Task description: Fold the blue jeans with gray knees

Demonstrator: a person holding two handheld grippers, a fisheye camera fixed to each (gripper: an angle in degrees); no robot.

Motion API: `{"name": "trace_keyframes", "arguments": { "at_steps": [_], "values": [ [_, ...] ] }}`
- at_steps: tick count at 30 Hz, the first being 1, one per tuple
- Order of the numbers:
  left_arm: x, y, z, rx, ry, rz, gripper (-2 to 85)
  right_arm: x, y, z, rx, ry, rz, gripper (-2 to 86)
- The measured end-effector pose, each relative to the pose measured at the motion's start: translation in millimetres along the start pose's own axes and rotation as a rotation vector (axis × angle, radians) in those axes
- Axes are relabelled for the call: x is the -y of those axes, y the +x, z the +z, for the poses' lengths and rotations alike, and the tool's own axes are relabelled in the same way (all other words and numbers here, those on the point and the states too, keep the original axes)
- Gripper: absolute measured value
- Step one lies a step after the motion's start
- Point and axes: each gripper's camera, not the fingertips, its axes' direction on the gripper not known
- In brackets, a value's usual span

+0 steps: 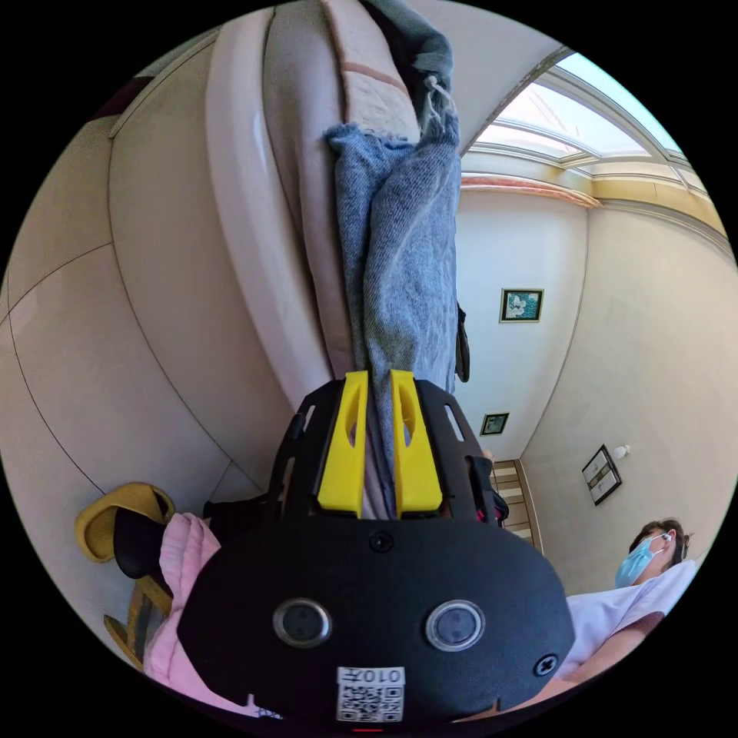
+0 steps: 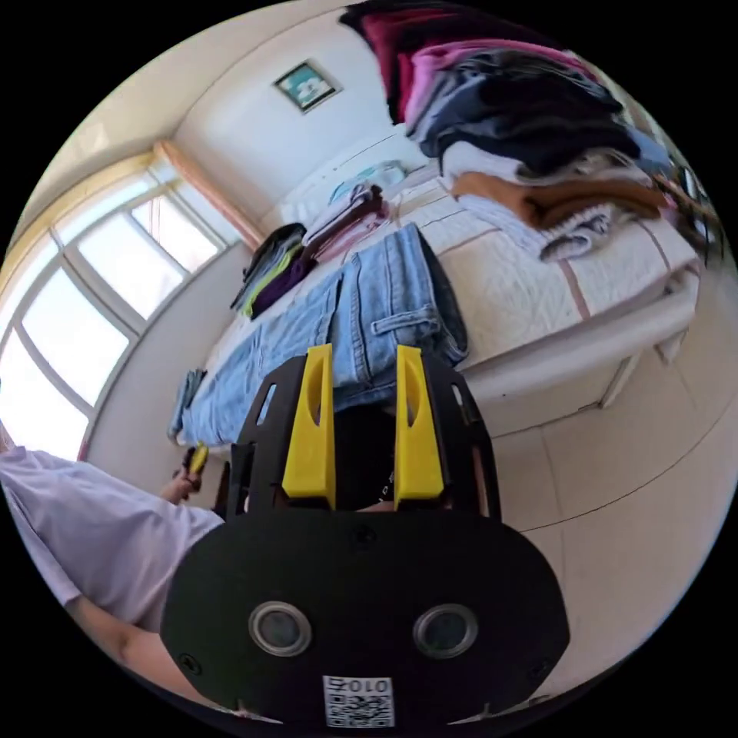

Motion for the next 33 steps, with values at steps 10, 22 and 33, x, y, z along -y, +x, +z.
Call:
{"name": "trace_keyframes", "arguments": {
  "at_steps": [10, 22, 33],
  "values": [
    [5, -4, 4, -0.033, -0.04, 0.0, 5.7, 28, 55, 42, 0.151, -0.003, 0.41, 7.2],
    [30, -3, -11, 0.008, -0.089, 0.044, 6.5, 63, 72, 39, 0.04, -0.104, 0.358, 5.6],
    [40, -55, -40, -0.111, 0.015, -0.027, 10.4, 39, 83, 13, 0.1, 0.056, 0.402, 16.6]
  ]
}}
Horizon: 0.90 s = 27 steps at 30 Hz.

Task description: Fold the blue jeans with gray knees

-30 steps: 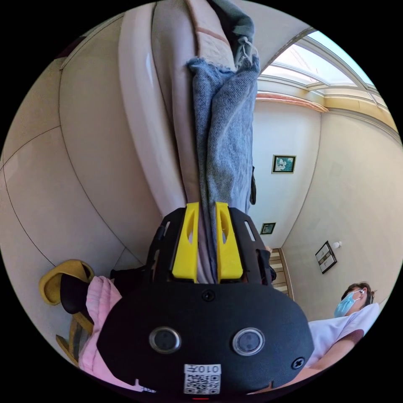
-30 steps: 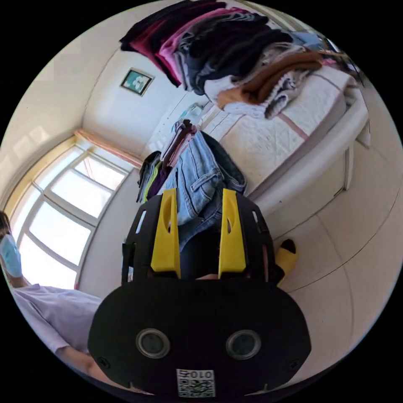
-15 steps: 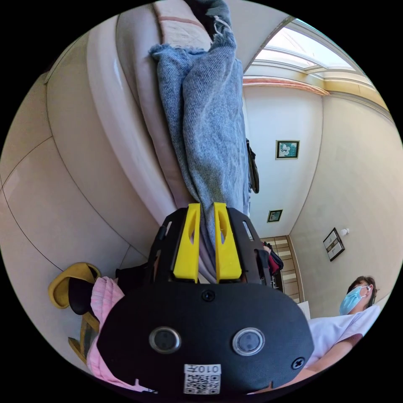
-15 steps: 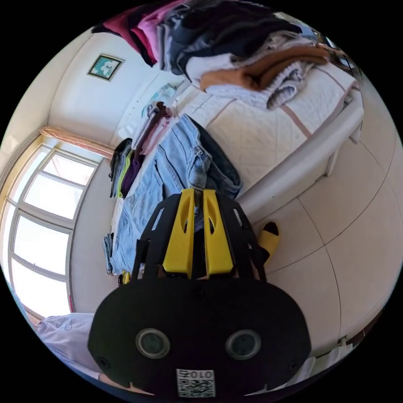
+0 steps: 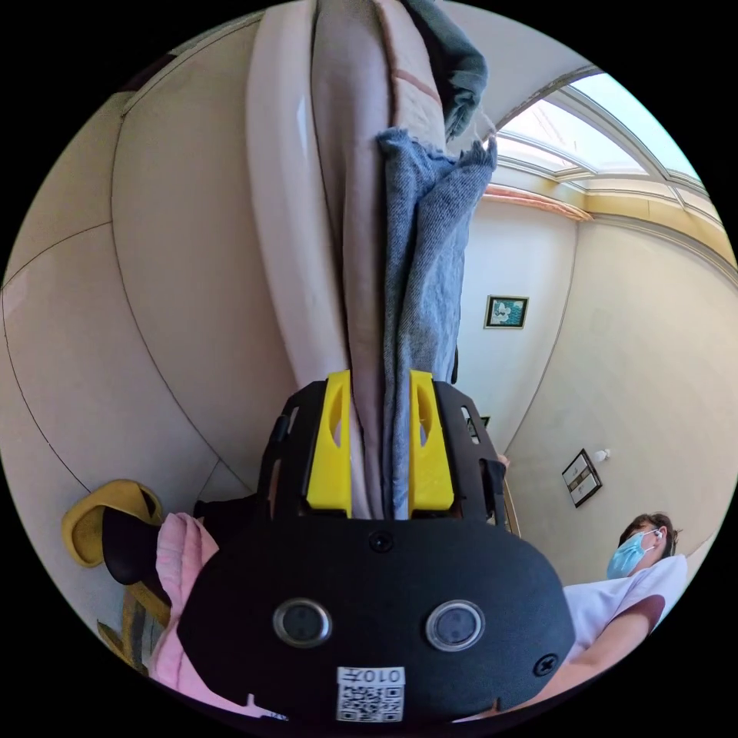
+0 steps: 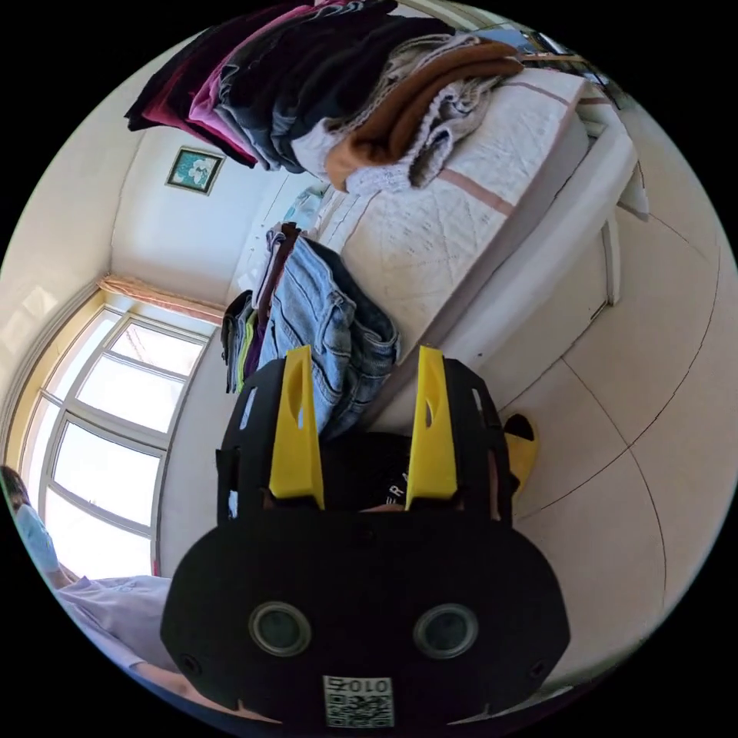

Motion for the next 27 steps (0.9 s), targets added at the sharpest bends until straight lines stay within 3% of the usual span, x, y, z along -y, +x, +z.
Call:
{"name": "trace_keyframes", "arguments": {
  "at_steps": [7, 12, 17, 27],
  "values": [
    [8, -7, 17, -0.086, -0.007, -0.025, 11.6, 0, -6, 47, 0.088, -0.041, 0.071, 15.6],
    [9, -17, 7, -0.074, -0.026, -0.037, 12.4, -11, -36, 31, 0.005, -0.117, 0.111, 9.7],
    [6, -31, 6, -0.124, -0.042, -0.057, 13.5, -22, -125, 3, -0.179, -0.19, -0.06, 7.6],
    [26, 1, -36, -0.159, 0.021, 0.042, 14.1, -40, -311, -40, -0.132, -0.077, -0.466, 6.9]
  ]
}}
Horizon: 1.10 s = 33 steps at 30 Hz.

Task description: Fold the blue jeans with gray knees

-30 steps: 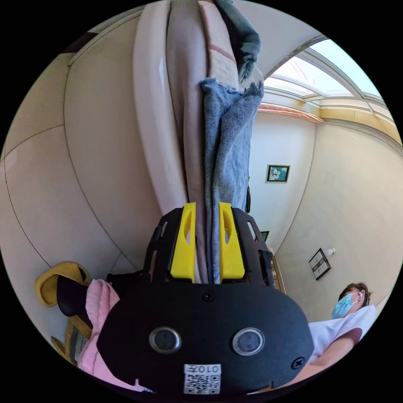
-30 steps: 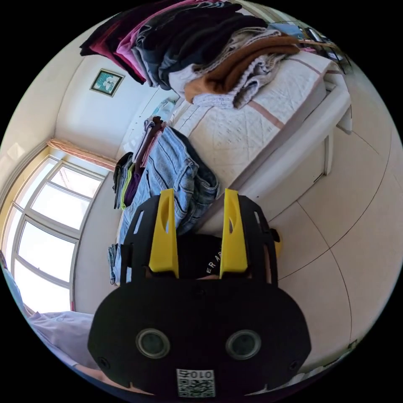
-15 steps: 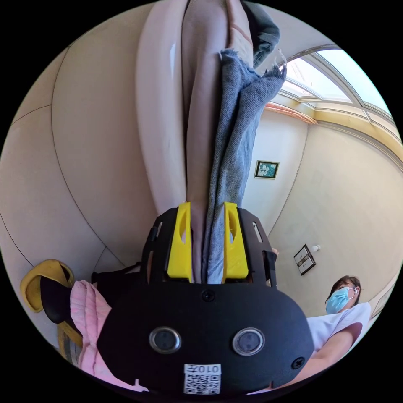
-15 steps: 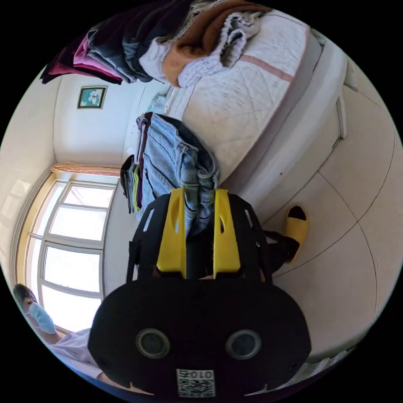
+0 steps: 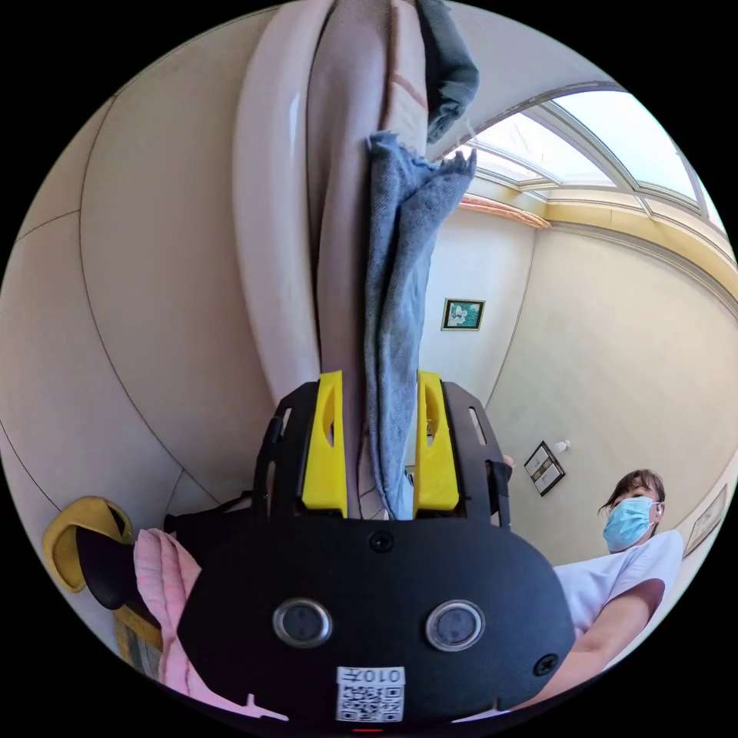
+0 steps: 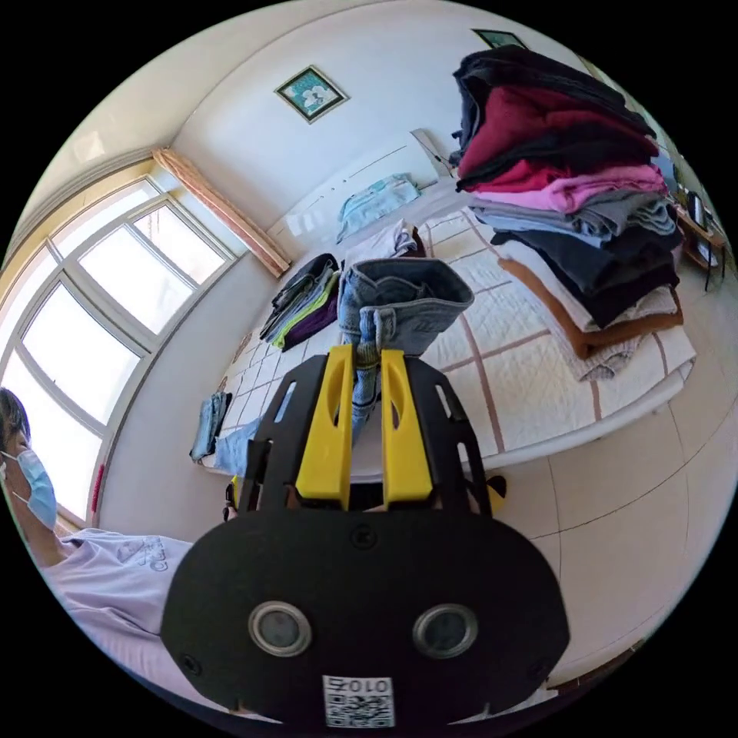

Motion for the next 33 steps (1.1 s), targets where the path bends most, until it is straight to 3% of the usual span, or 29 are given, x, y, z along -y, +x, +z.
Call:
{"name": "trace_keyframes", "arguments": {
  "at_steps": [4, 8, 15, 26, 29, 33],
  "values": [
    [-13, 20, 28, -0.004, -0.254, 0.002, 14.8, 14, -49, -8, 0.123, 0.059, -0.088, 6.9],
    [-48, -1, 55, -0.157, -0.289, -0.087, 15.7, 28, -76, -11, 0.21, 0.143, -0.079, 6.8],
    [-55, -11, 75, -0.319, -0.174, -0.089, 16.7, 32, -116, -18, 0.228, 0.157, -0.126, 6.7],
    [-76, -4, 127, -0.364, -0.278, -0.094, 15.1, 17, -146, -45, 0.288, 0.172, -0.168, 6.8],
    [-74, 0, 131, -0.428, -0.16, -0.044, 14.2, 16, -152, -46, 0.278, 0.166, -0.179, 6.8],
    [-46, 16, 105, -0.308, -0.005, 0.067, 12.8, 14, -145, -54, 0.29, 0.186, -0.167, 6.7]
  ]
}}
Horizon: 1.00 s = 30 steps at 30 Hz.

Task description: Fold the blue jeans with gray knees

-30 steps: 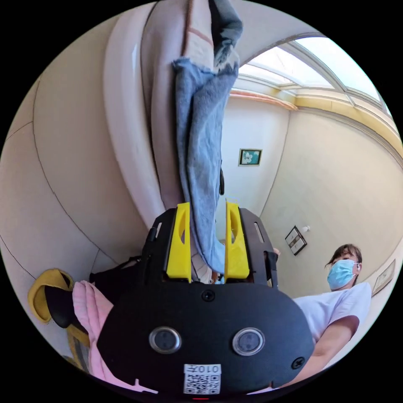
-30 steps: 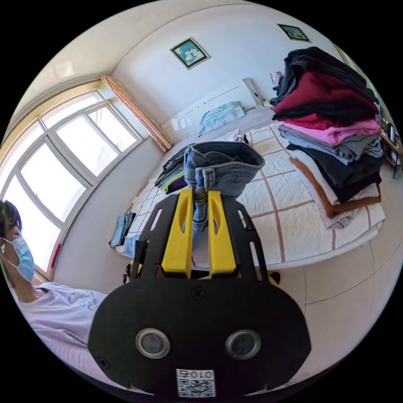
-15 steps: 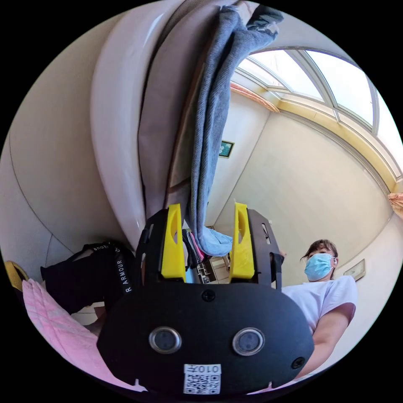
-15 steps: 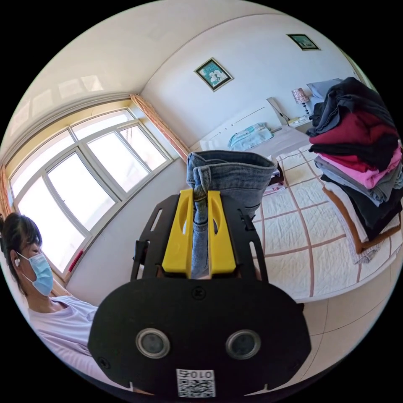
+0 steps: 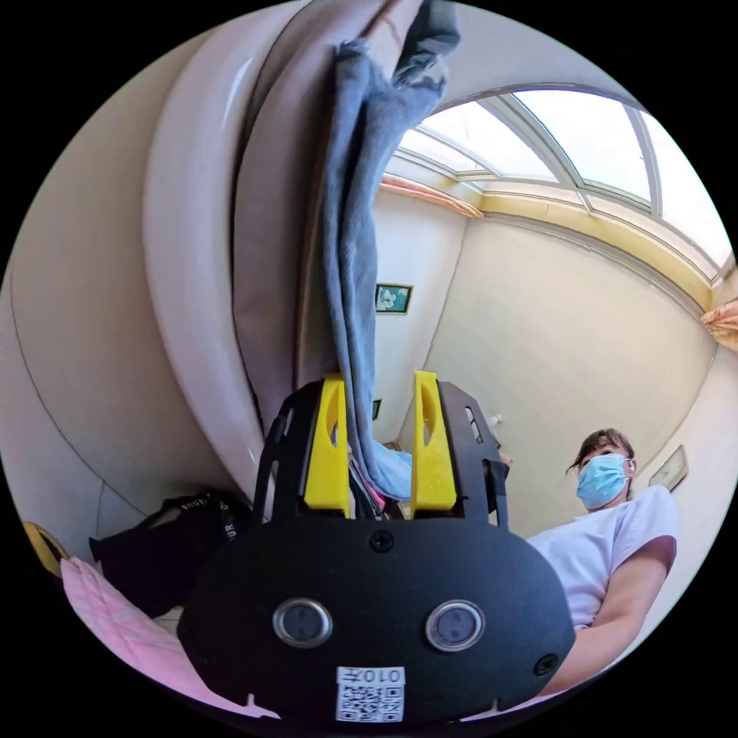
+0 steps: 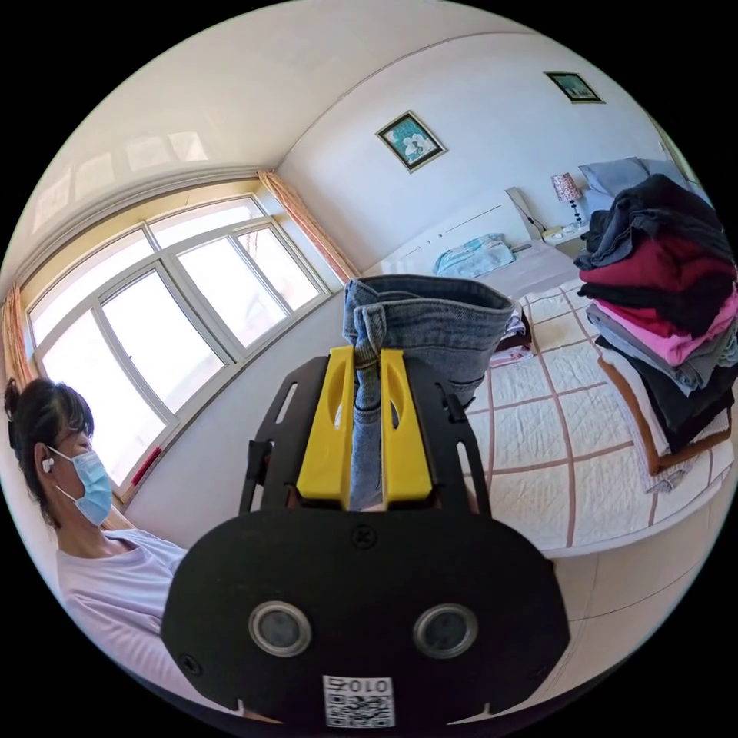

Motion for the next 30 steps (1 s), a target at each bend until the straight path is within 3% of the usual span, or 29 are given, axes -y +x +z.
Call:
{"name": "trace_keyframes", "arguments": {
  "at_steps": [9, 14, 19, 25, 30],
  "values": [
    [30, -11, 26, 0.113, 0.09, 0.02, 8.1, -6, 34, -16, -0.031, 0.033, 0.062, 6.8],
    [30, 23, 70, 0.244, -0.007, 0.044, 6.3, -12, 69, -7, -0.086, -0.009, 0.122, 6.7],
    [87, 112, 198, 0.329, -0.259, 0.261, 6.2, 7, 110, 14, -0.082, -0.027, 0.165, 6.6],
    [172, 204, 350, 0.254, -0.286, 0.553, 6.2, 60, 158, 43, 0.059, 0.068, 0.157, 6.6],
    [203, 204, 395, 0.322, -0.285, 0.54, 6.3, 61, 195, 49, 0.092, 0.149, 0.189, 6.6]
  ]
}}
